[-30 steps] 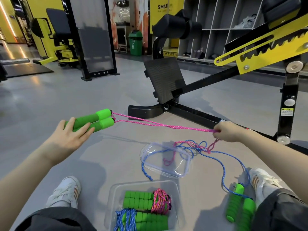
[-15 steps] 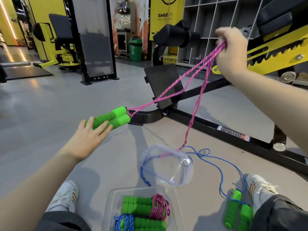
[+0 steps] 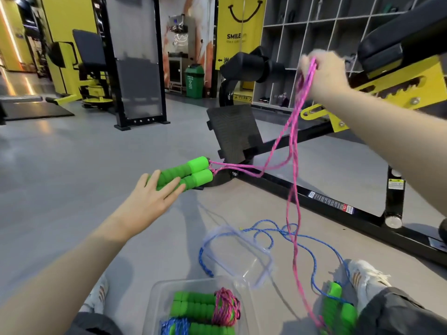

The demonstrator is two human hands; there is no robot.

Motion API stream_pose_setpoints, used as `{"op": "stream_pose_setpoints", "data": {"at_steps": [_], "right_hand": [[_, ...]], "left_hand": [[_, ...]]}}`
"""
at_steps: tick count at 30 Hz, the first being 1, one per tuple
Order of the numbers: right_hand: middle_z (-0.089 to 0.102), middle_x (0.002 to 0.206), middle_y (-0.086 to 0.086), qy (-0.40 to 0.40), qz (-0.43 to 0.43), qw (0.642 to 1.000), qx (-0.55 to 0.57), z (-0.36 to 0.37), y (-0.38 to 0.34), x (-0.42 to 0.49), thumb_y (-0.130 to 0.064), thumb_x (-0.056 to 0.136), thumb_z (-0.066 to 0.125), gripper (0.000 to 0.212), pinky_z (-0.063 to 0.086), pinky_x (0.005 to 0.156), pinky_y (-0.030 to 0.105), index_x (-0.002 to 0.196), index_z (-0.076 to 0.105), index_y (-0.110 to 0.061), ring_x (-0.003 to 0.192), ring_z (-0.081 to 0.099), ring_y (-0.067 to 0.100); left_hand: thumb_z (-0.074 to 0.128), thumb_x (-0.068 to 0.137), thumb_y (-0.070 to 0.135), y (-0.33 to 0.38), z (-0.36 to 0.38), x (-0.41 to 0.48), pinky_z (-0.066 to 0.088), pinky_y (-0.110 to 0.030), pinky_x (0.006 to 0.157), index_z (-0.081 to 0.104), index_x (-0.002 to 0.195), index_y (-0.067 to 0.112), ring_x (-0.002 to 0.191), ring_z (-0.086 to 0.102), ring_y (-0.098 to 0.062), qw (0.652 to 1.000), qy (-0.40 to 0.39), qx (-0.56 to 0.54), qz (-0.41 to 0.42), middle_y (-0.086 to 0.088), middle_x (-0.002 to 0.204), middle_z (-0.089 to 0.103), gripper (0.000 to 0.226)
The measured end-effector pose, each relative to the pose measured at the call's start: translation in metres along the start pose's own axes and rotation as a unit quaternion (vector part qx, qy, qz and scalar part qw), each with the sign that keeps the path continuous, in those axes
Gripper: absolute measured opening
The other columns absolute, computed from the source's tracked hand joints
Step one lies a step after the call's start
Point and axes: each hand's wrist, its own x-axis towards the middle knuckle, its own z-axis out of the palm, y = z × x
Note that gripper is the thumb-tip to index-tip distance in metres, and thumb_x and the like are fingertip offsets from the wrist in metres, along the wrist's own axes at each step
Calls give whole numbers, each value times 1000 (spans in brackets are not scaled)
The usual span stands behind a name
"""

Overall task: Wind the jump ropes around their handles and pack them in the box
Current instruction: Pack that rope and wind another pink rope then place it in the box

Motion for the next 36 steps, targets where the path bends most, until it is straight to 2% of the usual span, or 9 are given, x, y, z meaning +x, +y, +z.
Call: {"op": "stream_pose_setpoints", "data": {"at_steps": [3, 6, 9, 13, 16, 19, 21, 29, 36], "right_hand": [[56, 91, 20, -161, 74, 968, -180, 22, 52, -33, 1, 88, 51, 16, 38, 67, 29, 101, 60, 6, 89, 59, 27], [43, 141, 18, -426, 122, 845, -300, 38, 96, -79, -5, 91, 46, 53, 42, 96, 35, 142, 31, -2, 126, 45, 33], [19, 157, 6, -523, 143, 819, -185, 47, 95, -112, -9, 90, 49, 76, 23, 114, 34, 151, 5, -19, 142, 24, 24], [18, 156, 3, -452, 189, 863, 124, 64, 68, -135, -15, 78, 73, 103, 22, 109, 27, 151, 0, -22, 141, 22, 19], [52, 136, 6, -413, 212, 838, 287, 82, 60, -138, -11, 62, 80, 109, 30, 112, 33, 150, 16, -14, 124, 50, 19], [66, 78, 11, -384, 196, 808, 402, 83, 52, -139, 3, 85, 59, 22, 51, 91, 37, 108, 57, 2, 72, 66, 18], [53, 57, 5, -390, 206, 793, 420, 73, 48, -141, -3, 93, 50, 11, 52, 78, 37, 89, 58, -6, 48, 53, 15], [43, 64, 0, -365, 193, 796, 443, 35, 70, -132, -16, 96, 48, 20, 23, 55, 24, 102, 63, -6, 52, 29, 8], [53, 70, 4, -171, 296, 741, 578, 59, 92, -124, -31, 90, 57, 20, 35, 56, 25, 90, 67, -13, 57, 43, 14]], "left_hand": [[14, 94, -4, 7, -6, 8, 48, -48, 70, 44, 129, 1, 89, 57, -51, 1000, -3, 21, 17, -18, 119, 61, 46], [1, 95, -4, 10, -10, 17, 49, -49, 71, 44, 128, 3, 90, 57, -49, 999, 12, 41, 33, -17, 119, 62, 55], [-1, 95, -3, 13, -18, 29, 49, -48, 72, 44, 129, 4, 91, 57, -49, 997, 36, 41, 53, -16, 120, 62, 57], [18, 94, -5, 17, -37, 50, 49, -49, 76, 44, 131, 5, 95, 57, -49, 991, 86, 34, 93, -13, 127, 60, 46], [50, 86, -3, 17, -50, 60, 48, -50, 80, 47, 133, 7, 100, 55, -48, 988, 125, 13, 90, -12, 130, 58, 48], [56, 84, -2, 6, -59, 61, 47, -50, 81, 49, 132, 7, 101, 54, -48, 987, 130, 12, 92, -12, 131, 56, 50], [53, 85, -2, -2, -61, 55, 48, -50, 81, 48, 132, 7, 100, 55, -48, 988, 118, 20, 102, -12, 130, 57, 48], [53, 84, -1, 12, -73, 46, 48, -49, 77, 46, 131, 5, 98, 57, -48, 986, 139, -42, 78, -13, 126, 61, 48], [58, 81, -5, 66, -80, 78, 46, -50, 81, 49, 129, 6, 101, 56, -49, 964, 212, -158, 7, -12, 128, 61, 50]]}}
